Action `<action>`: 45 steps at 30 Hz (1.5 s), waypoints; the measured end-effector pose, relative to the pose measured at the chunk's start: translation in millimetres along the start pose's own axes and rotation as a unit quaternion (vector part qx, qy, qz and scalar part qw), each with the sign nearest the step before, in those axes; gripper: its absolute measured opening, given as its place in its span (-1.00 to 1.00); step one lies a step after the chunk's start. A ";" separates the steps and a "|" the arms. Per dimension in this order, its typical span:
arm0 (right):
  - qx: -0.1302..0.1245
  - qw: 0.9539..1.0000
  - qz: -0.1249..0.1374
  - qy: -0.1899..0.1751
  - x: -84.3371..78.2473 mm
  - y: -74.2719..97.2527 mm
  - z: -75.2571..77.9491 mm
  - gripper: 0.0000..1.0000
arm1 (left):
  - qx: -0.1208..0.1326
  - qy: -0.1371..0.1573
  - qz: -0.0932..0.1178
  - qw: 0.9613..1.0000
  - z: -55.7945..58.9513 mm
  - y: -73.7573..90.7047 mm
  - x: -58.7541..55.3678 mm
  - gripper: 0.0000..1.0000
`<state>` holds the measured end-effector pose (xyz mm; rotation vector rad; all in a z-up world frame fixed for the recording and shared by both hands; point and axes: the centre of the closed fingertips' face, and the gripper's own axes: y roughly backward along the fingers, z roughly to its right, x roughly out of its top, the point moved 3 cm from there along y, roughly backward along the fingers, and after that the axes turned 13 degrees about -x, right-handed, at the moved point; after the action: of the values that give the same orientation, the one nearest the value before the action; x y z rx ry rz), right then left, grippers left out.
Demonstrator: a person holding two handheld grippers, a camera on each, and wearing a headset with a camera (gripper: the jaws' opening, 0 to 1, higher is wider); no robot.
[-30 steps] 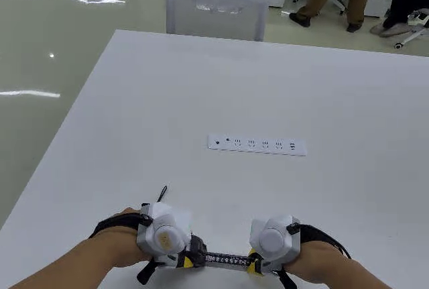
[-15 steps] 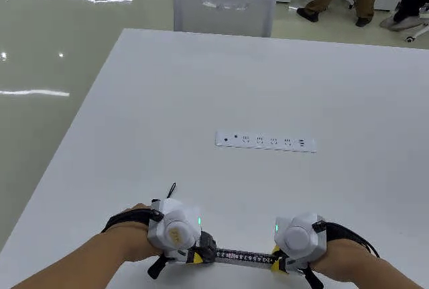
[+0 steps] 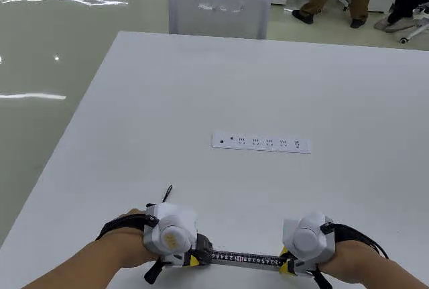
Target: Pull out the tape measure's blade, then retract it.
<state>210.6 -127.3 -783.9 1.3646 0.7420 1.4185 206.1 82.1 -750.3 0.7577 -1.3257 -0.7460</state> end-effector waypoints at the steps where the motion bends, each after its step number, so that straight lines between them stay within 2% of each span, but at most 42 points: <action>1: -0.001 1.000 -0.003 -0.002 -2.6 1.0 0.7 -0.83 | -0.001 0.000 0.000 1.000 -0.3 -0.4 -0.1 -0.41; 4: -0.002 1.000 -0.007 0.001 -10.7 3.3 3.1 -0.83 | -0.001 0.002 0.001 1.000 0.2 0.3 1.0 -0.41; 14: 0.000 1.000 -0.005 -0.003 -22.1 10.6 4.0 -0.82 | -0.002 0.003 0.002 1.000 -0.9 0.4 -0.2 -0.41; 29: -0.005 1.000 -0.017 -0.004 -43.2 17.6 10.1 -0.82 | 0.000 0.001 0.004 1.000 -3.3 -1.7 -2.6 -0.41; 34: -0.006 1.000 -0.022 0.001 -45.9 18.4 10.0 -0.81 | -0.001 0.004 0.005 1.000 -2.7 -0.7 -2.2 -0.41; 45: -0.009 1.000 -0.023 -0.013 -50.6 25.1 10.7 -0.80 | -0.002 0.005 0.010 1.000 -1.1 0.4 -1.6 -0.40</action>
<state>208.5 -184.3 -777.0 1.3417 0.7389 1.3658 207.1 83.7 -750.9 0.7444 -1.3206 -0.7276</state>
